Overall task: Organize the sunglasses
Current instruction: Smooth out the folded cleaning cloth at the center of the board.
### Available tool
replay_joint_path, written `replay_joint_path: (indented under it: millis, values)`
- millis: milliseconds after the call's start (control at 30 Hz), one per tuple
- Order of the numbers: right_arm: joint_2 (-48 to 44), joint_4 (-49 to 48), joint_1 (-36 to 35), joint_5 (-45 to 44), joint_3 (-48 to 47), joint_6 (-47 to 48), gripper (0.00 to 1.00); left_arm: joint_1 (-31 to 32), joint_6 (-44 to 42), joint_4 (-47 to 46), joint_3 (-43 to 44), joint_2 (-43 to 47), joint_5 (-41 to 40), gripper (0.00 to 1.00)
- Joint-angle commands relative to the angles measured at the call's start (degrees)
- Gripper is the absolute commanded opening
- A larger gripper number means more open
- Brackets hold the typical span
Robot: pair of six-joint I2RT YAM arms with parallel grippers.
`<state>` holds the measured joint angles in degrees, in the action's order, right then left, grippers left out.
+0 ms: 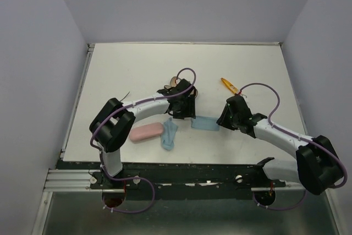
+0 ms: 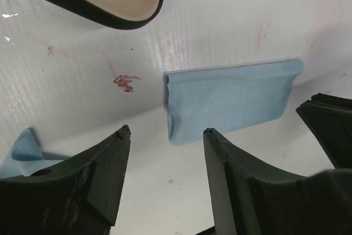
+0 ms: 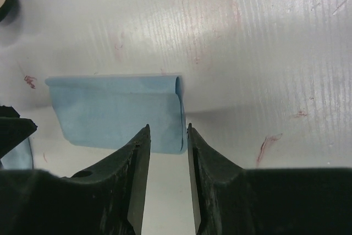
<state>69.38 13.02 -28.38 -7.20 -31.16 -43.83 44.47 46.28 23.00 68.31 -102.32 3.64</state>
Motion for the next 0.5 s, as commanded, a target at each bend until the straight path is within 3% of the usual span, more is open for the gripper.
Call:
replay_joint_path:
  millis: [0, 200, 467]
  values:
    - [3.8, 1.2, 0.3, -1.8, -2.3, 0.9, 0.41, 0.0, -1.1, 2.1, 2.5, -4.3, 1.1, 0.63]
    - [5.1, 0.3, 0.2, -0.5, -2.1, 0.5, 0.41, 1.0, -1.0, 1.9, 3.8, -7.4, 2.1, 0.54]
    - [7.0, -0.2, 0.3, 0.9, -1.6, 0.5, 0.41, 2.3, -0.7, 3.7, 5.9, -10.7, 1.2, 0.33]
